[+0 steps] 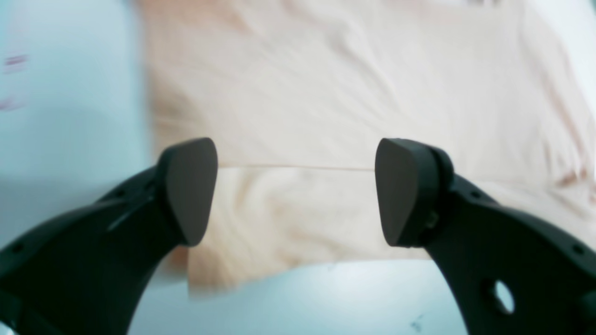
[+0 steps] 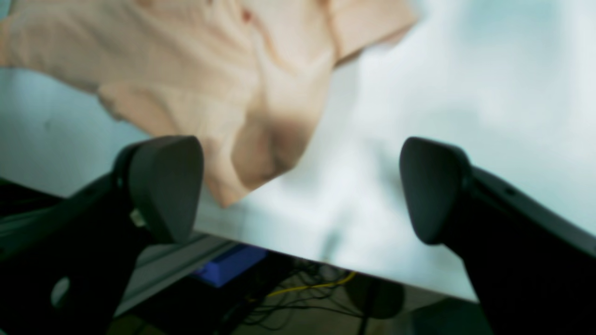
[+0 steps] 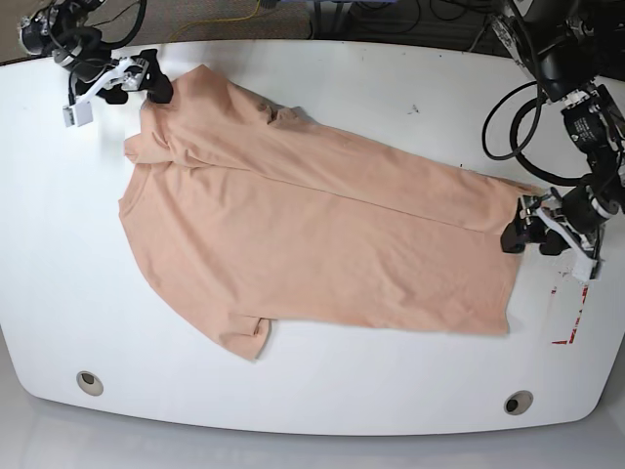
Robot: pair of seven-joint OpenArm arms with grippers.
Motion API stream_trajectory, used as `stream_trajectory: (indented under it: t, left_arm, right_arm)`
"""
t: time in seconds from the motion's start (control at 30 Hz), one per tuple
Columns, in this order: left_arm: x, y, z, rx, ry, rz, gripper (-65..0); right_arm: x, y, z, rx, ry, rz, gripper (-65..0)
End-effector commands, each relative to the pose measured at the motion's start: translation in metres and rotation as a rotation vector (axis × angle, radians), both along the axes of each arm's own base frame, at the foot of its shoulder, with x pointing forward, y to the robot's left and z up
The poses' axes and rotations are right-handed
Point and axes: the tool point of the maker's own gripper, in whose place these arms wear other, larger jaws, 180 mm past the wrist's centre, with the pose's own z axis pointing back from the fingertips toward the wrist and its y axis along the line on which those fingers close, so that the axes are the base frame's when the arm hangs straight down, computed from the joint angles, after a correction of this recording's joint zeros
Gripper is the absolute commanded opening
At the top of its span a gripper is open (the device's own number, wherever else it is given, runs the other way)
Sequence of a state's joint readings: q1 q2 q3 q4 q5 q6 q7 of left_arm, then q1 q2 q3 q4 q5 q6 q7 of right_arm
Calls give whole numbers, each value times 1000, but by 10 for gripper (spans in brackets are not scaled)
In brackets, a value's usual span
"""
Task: Layout the t-shirt on the table in an organized manner, then fold the t-shirt properly
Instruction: 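Open both grippers and release the shirt edge, then move the right gripper along the shirt edge toward the collar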
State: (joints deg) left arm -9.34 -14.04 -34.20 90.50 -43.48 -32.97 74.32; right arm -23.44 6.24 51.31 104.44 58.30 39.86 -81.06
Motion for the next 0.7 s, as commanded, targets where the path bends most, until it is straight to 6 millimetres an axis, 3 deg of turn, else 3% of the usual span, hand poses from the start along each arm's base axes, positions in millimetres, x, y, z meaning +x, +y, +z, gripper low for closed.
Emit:
stream_trajectory:
  t: [0.0, 0.27, 0.67]
  left_arm:
    - [7, -1, 18, -23, -63, -9, -150]
    - [4, 11, 24, 1, -65, -9, -150]
    - [3, 22, 29, 32, -66, -3, -150]
  right_arm:
    - [7, 14, 4, 31, -39, 22, 0]
    - [7, 47, -4, 102, -26, 62, 0]
    - [8, 74, -15, 171, -3, 119, 0]
